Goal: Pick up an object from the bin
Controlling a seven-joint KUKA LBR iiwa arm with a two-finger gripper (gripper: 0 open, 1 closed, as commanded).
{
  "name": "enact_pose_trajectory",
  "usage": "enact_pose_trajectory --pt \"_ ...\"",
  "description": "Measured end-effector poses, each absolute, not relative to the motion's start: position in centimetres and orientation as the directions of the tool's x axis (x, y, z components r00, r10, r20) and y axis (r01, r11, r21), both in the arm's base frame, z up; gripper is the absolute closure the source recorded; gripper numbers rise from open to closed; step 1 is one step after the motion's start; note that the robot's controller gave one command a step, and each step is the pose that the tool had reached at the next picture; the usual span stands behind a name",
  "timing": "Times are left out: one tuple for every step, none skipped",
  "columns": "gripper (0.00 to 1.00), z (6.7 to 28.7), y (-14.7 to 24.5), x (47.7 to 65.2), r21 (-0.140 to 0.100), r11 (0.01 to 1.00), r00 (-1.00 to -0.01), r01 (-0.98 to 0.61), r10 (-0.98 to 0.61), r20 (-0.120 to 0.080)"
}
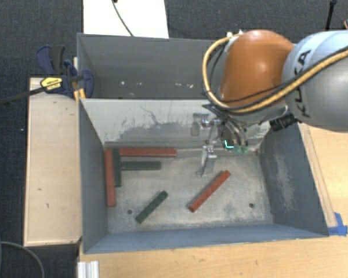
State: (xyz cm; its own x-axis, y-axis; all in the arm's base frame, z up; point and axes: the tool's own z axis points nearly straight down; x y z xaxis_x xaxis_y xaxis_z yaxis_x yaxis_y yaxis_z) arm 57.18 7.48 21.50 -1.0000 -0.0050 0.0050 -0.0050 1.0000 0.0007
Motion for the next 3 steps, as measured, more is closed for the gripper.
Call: enact_pose_trajectory --pt "0.00 7.2 4.2 51.0 0.000 1.000 -1.000 -0.024 -0.024 0.008" --pt "1.00 7.6 4.3 51.3 0.001 1.000 -1.000 -0.021 -0.021 -0.001" --pt "1.00 22.0 4.6 53.3 0.001 1.000 -1.000 -0.016 -0.016 -0.012"
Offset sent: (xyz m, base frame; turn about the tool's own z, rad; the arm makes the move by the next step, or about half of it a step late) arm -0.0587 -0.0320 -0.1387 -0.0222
